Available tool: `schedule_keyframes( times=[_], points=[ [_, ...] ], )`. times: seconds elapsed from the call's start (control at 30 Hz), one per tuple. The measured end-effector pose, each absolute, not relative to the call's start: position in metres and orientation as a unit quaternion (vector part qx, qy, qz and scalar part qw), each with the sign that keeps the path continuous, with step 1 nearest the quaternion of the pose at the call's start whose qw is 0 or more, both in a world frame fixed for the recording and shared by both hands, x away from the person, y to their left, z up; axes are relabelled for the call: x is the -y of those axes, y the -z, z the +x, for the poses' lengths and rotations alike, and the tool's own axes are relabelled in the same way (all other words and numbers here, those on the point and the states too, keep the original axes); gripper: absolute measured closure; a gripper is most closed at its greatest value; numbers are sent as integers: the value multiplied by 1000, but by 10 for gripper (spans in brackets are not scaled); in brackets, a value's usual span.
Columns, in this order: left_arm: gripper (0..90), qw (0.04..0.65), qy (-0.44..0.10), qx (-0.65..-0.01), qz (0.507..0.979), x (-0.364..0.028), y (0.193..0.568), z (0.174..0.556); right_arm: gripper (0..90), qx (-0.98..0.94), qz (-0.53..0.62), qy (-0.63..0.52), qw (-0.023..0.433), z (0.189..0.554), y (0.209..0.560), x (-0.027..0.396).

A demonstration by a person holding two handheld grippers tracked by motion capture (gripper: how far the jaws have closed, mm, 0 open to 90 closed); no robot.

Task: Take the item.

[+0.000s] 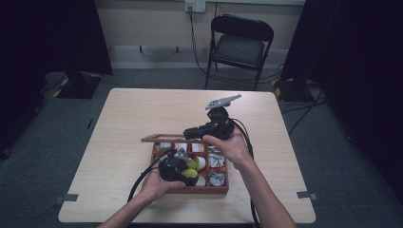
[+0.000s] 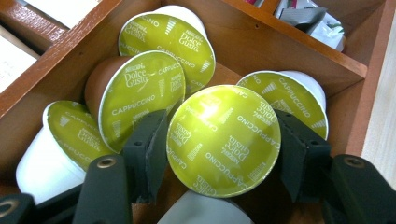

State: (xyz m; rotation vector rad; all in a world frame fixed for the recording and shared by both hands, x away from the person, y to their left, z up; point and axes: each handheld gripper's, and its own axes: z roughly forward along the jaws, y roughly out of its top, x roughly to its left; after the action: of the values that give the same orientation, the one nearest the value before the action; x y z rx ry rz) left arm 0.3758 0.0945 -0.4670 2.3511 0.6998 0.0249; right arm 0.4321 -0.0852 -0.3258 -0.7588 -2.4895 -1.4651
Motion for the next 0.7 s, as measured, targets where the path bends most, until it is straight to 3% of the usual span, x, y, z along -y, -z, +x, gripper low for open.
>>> schedule_keyframes(
  times=[0.17, 0.7],
  points=[
    [402, 324, -20, -250, 912, -96, 465, 376, 822, 830, -254, 490, 78, 432, 326, 86],
    [402, 376, -38, -228, 897, -104, 441, 353, 823, 831, -254, 490, 78, 433, 326, 86]
  ],
)
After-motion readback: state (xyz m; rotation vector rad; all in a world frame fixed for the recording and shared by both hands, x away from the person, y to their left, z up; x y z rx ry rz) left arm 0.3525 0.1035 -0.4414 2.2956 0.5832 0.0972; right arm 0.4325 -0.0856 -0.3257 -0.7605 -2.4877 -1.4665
